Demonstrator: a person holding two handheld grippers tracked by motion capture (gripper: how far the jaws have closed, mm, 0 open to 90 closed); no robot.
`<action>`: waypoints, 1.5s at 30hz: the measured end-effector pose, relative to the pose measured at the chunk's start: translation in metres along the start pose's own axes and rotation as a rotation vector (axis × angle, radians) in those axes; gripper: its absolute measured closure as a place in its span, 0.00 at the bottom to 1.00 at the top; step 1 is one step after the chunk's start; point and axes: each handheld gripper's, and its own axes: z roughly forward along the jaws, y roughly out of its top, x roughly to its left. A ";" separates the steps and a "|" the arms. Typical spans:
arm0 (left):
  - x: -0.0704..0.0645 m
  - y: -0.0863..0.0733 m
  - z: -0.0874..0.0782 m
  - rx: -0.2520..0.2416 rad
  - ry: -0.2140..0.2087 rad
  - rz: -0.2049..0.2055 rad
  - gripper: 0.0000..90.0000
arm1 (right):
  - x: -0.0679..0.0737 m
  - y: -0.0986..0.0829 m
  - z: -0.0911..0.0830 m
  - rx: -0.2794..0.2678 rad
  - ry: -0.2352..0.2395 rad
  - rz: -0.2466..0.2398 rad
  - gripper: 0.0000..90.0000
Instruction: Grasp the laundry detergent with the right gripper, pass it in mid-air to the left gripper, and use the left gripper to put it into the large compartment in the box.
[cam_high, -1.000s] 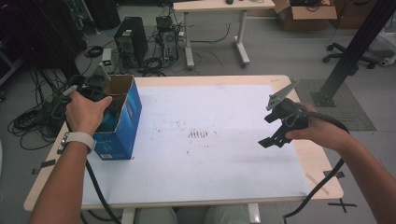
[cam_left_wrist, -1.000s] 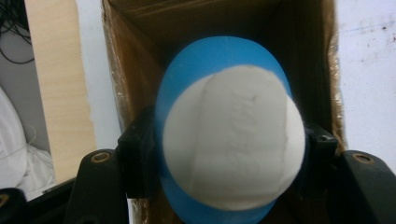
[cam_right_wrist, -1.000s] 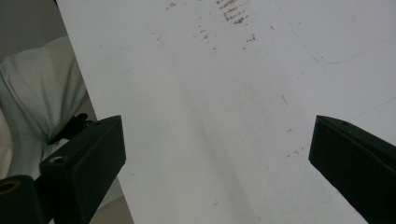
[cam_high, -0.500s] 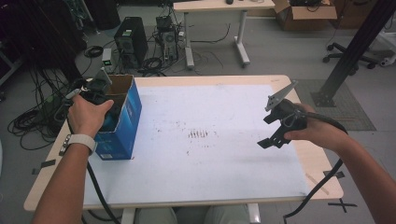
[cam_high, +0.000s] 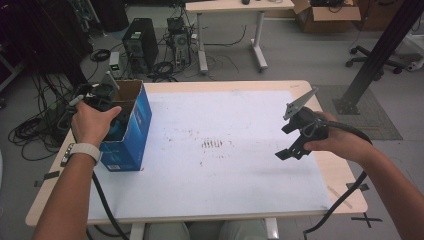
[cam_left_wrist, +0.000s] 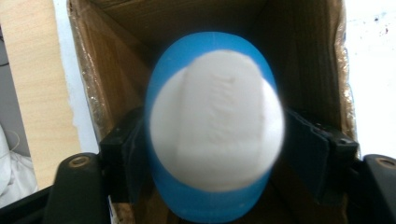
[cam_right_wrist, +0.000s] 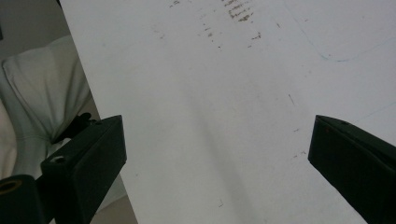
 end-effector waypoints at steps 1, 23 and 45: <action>0.000 0.000 -0.001 -0.002 -0.002 -0.002 0.30 | 0.000 0.000 0.000 0.000 0.002 -0.003 0.05; -0.008 -0.007 -0.056 -0.054 -0.038 0.026 0.22 | 0.011 0.001 -0.009 -0.011 -0.004 -0.018 0.06; -0.066 -0.029 -0.121 -0.075 -0.156 0.296 0.15 | 0.024 0.000 -0.022 -0.027 -0.019 -0.025 0.06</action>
